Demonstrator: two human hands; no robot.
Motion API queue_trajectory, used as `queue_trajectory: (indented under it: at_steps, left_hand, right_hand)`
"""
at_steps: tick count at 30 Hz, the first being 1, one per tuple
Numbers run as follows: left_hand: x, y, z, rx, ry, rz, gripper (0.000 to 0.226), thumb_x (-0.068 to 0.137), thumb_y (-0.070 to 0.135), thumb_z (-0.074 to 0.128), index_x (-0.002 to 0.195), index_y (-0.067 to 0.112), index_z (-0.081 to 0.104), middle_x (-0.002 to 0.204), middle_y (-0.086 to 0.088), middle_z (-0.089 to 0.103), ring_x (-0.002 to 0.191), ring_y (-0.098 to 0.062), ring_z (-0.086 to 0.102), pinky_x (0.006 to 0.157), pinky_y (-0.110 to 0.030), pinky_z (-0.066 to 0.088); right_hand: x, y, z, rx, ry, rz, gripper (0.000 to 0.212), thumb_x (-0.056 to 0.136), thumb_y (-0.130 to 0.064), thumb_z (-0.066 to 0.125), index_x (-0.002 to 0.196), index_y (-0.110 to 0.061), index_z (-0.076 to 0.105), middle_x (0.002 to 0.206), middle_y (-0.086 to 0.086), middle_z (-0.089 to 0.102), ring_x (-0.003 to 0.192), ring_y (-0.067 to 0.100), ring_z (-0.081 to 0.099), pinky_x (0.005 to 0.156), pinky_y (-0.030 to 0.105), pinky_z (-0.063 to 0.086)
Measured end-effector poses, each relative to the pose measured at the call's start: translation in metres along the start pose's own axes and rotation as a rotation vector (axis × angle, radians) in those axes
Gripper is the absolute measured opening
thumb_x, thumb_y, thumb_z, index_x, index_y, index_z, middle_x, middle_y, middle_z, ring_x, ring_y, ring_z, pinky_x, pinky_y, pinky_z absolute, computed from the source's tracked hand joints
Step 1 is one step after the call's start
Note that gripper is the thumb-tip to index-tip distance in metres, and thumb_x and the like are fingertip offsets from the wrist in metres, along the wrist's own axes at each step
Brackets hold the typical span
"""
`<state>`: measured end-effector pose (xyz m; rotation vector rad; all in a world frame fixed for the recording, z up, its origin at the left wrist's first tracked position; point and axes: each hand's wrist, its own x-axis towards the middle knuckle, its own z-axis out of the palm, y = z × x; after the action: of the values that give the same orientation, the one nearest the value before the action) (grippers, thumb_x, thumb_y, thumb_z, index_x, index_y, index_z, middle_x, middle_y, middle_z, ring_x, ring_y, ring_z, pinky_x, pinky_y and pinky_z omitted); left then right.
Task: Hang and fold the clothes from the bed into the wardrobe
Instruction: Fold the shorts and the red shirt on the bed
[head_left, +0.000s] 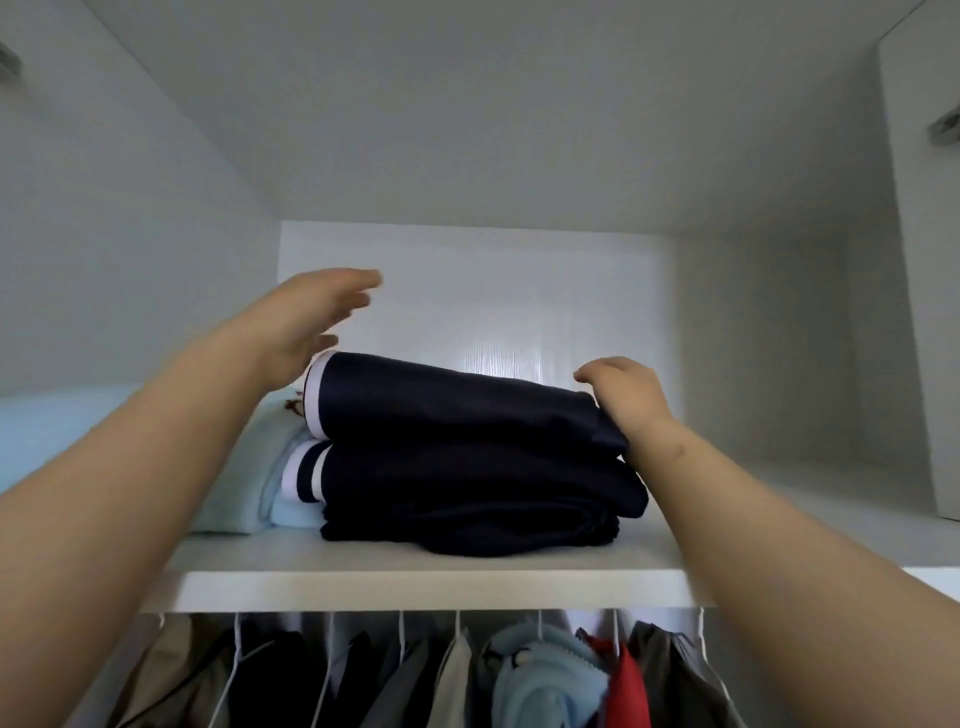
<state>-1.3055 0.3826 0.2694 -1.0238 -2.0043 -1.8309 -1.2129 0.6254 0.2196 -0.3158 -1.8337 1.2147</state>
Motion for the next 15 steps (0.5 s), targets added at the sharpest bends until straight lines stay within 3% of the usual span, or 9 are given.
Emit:
queue_trajectory:
  at_steps: [2,5,7,9,12,15]
  left_hand:
    - [-0.012,0.005,0.001,0.323,-0.180,0.085,0.025,0.089,0.048,0.050,0.102,0.035,0.066,0.118,0.022,0.055,0.116,-0.003,0.045,0.096,-0.026,0.031]
    - [-0.019,-0.010,0.013,0.856,-0.309,0.089,0.039,0.094,0.051,0.035,0.109,0.031,0.065,0.120,0.011,0.058,0.111,-0.012,0.051,0.094,-0.025,0.033]
    - [-0.021,-0.028,0.014,0.867,-0.266,0.025,0.042,0.098,0.045,0.030,0.106,0.022,0.064,0.120,0.002,0.060,0.105,-0.015,0.052,0.089,-0.025,0.033]
    - [-0.022,-0.039,0.010,0.783,-0.236,-0.028,0.041,0.099,0.039,0.030,0.096,0.016,0.064,0.109,0.000,0.063,0.098,-0.015,0.054,0.084,-0.025,0.035]
    - [-0.019,-0.036,0.007,0.841,-0.320,-0.051,0.041,0.099,0.031,0.032,0.081,0.008,0.060,0.092,-0.004,0.062,0.084,-0.013,0.053,0.076,-0.023,0.040]
    - [-0.012,-0.016,0.010,0.941,-0.434,-0.141,0.036,0.096,0.027,0.037,0.105,0.005,0.064,0.109,-0.006,0.064,0.098,-0.016,0.059,0.094,-0.031,0.044]
  right_hand:
    - [-0.003,-0.013,0.001,-0.094,-0.073,-0.119,0.009,0.084,-0.030,0.056,0.076,-0.029,0.061,0.087,-0.010,0.060,0.100,0.022,0.058,0.097,0.040,0.042]
    - [-0.016,-0.033,0.009,-0.197,-0.457,-0.183,0.015,0.087,-0.039,0.057,0.085,-0.029,0.069,0.092,-0.013,0.066,0.085,0.007,0.063,0.075,0.023,0.049]
    - [-0.024,-0.036,0.017,-0.347,-0.616,-0.173,0.025,0.088,-0.047,0.052,0.097,-0.031,0.069,0.103,-0.011,0.067,0.093,0.009,0.063,0.086,0.027,0.048]
    - [-0.029,-0.031,0.023,-0.451,-0.629,-0.163,0.034,0.088,-0.055,0.045,0.100,-0.033,0.067,0.109,-0.009,0.065,0.099,0.011,0.061,0.096,0.031,0.044]
    - [-0.032,-0.022,0.022,-0.433,-0.658,-0.073,0.037,0.085,-0.060,0.041,0.097,-0.037,0.067,0.105,-0.010,0.067,0.097,0.011,0.063,0.098,0.033,0.043]
    - [-0.029,-0.027,0.014,-0.466,-0.739,-0.004,0.039,0.085,-0.063,0.043,0.100,-0.036,0.068,0.103,-0.006,0.070,0.095,0.016,0.067,0.093,0.034,0.049]
